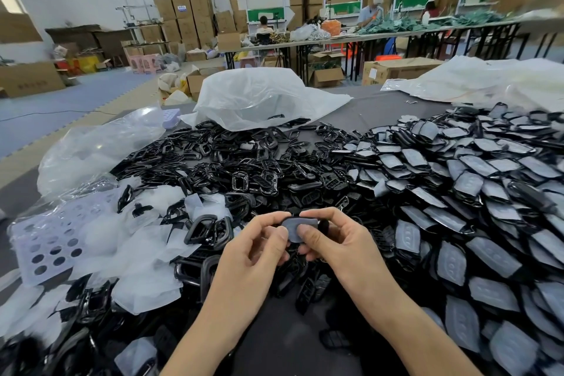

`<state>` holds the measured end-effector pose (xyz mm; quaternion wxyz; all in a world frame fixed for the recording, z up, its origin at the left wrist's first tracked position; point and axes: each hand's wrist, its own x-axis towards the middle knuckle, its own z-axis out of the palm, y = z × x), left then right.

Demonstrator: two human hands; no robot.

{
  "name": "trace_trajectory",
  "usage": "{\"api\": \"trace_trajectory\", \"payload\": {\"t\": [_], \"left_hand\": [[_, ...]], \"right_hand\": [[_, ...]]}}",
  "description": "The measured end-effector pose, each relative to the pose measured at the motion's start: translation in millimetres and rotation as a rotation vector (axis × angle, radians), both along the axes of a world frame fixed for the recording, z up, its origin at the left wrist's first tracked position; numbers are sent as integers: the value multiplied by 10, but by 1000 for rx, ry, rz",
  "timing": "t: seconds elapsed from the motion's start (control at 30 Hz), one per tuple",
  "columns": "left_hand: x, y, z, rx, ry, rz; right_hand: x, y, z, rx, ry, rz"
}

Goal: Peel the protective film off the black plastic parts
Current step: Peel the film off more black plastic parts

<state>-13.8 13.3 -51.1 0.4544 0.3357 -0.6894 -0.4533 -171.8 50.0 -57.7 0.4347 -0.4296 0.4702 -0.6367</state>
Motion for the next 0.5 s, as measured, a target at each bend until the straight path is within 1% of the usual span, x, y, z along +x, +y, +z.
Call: {"api": "trace_trajectory", "payload": {"t": [0.13, 0.27, 0.4, 0.5], "left_hand": [[-31, -20, -14, -20, -53, 90], [-26, -21, -27, -10, -43, 111], [-17, -6, -35, -67, -76, 133], [-15, 16, -27, -65, -96, 113]], "right_hand": [[10, -3, -21, 5, 40, 19], [34, -8, -24, -2, 4, 61], [40, -16, -44, 9, 21, 20], [22, -8, -34, 14, 97, -36]]}}
